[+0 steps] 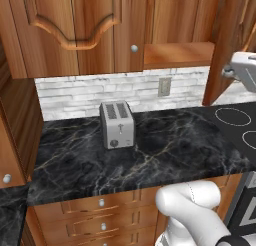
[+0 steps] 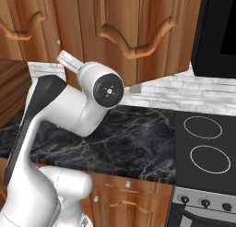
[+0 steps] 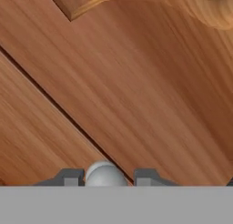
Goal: Open the cabinet, pick the kettle from the cabinet, and place it in the sink.
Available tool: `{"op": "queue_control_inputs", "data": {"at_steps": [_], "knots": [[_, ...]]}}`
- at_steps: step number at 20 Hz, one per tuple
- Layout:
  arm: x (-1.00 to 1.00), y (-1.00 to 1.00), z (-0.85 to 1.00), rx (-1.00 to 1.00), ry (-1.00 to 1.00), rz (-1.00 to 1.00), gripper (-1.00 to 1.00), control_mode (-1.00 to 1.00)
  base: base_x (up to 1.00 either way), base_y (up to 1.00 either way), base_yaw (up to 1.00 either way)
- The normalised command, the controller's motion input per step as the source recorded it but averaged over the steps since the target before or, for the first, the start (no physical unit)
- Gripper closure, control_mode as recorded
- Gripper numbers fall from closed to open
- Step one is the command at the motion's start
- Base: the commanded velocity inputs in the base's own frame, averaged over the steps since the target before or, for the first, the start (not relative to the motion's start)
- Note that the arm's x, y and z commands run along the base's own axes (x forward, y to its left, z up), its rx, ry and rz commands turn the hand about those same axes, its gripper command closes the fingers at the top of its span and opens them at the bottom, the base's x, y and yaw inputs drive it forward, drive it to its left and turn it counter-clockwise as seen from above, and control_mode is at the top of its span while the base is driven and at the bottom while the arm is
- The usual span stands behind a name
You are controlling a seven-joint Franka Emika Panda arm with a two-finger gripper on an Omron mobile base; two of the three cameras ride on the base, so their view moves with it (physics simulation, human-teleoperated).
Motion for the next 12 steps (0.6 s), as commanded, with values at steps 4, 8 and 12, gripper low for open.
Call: {"op": "queue_control_inputs", "data": {"at_steps": [4,8,12], "knots": [[-0.40,-0.53,0.05,0.06,-0.01,0.00,1.00,-1.00,0.00,0.00,0.00],[-0.34,-0.49,0.02,0.04,0.00,0.00,1.00,-1.00,0.00,0.00,0.00],[-0.25,-0.37,0.00,0.01,0.00,0.00,1.00,-1.00,0.00,0.00,0.00]]}}
